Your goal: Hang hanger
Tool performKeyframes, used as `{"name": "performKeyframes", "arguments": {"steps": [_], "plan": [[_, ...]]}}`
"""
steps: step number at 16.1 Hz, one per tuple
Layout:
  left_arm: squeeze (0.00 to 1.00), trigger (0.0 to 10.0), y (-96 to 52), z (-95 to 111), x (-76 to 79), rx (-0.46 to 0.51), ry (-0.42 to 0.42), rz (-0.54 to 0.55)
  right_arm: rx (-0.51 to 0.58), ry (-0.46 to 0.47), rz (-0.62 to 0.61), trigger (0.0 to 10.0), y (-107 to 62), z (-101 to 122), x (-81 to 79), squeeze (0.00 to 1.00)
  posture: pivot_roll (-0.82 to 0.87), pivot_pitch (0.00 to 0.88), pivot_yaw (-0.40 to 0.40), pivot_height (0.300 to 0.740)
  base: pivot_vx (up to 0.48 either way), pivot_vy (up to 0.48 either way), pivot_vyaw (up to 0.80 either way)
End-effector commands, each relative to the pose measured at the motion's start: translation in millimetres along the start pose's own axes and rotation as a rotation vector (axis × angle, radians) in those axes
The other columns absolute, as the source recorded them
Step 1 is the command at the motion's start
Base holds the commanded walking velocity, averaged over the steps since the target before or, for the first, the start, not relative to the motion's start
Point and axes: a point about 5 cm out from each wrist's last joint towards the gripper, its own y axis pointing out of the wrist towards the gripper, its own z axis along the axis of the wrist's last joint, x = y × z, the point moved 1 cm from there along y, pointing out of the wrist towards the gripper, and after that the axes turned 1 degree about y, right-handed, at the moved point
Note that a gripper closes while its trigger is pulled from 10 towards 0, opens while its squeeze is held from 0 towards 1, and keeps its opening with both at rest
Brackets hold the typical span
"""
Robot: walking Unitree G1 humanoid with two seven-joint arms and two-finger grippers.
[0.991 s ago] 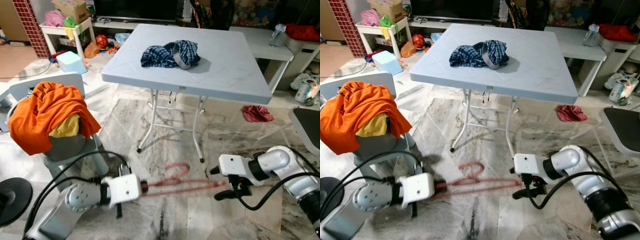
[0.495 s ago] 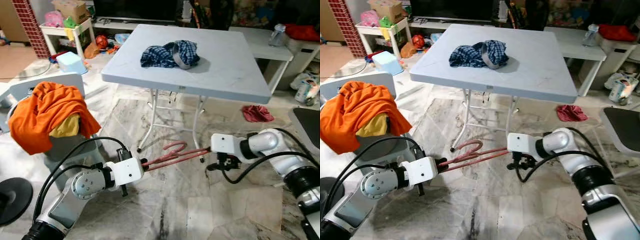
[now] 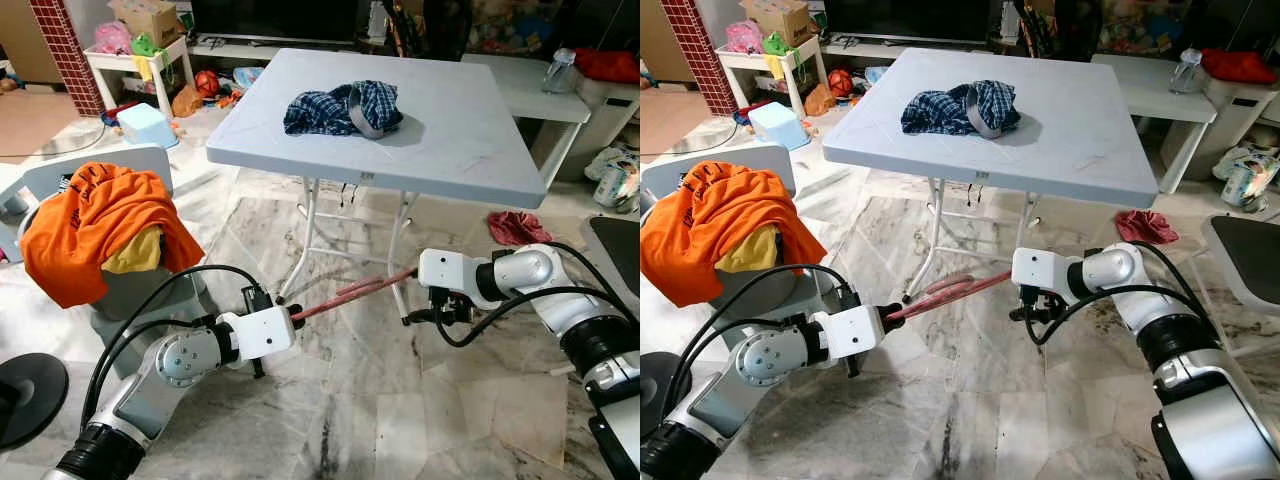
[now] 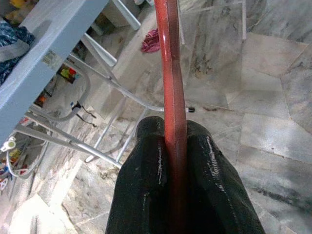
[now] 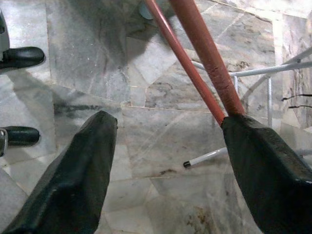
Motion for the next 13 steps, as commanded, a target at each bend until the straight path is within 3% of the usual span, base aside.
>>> {"name": "performKeyframes", "arguments": {"steps": [1,3,5,6,7,8,10,13], "plan": [[0.00,10.0,5.5,7.8,3.6,0.038,0.045,-0.040,0.030,-0.022,-0.038,10.0,-4.9,8.5,9.9,1.00,-0.02,0.000,-0.025,0.740,0.000,0.000,0.00],[0.00,10.0,5.6,5.2,4.1,0.034,0.050,-0.042,-0.028,-0.045,-0.033,10.0,-11.2,0.4,12.3,0.92,-0.02,0.000,-0.026,0.740,0.000,0.000,0.00],[0.00,10.0,6.4,3.5,3.4,0.033,0.054,-0.039,-0.134,-0.056,-0.040,10.0,-22.8,-14.5,16.5,0.76,-0.02,0.000,-0.029,0.740,0.000,0.000,0.00],[0.00,10.0,6.9,3.0,2.4,0.033,0.048,-0.028,-0.215,-0.065,-0.048,10.0,-30.8,-27.3,16.3,0.21,-0.02,0.000,-0.033,0.740,0.000,0.000,0.00],[0.00,10.0,7.1,2.6,2.1,0.032,0.044,-0.025,-0.221,-0.053,-0.045,10.0,-31.9,-29.6,15.6,0.21,-0.02,0.000,-0.032,0.740,0.000,0.000,0.00],[0.00,10.0,7.5,1.5,0.8,0.030,0.040,-0.011,-0.232,-0.042,-0.054,10.0,-34.9,-37.6,12.0,0.00,-0.02,0.000,-0.032,0.740,0.000,0.000,0.00],[0.00,10.0,8.2,1.9,0.2,0.037,0.040,-0.006,-0.161,0.009,-0.027,10.0,-29.5,-35.9,5.2,0.00,-0.02,0.000,-0.030,0.740,0.000,0.000,0.00],[0.00,10.0,11.7,5.5,1.1,0.054,0.053,-0.019,-0.130,0.014,0.025,10.0,-19.5,-36.4,-6.7,0.00,-0.03,0.000,-0.025,0.740,0.000,0.000,0.00]]}}
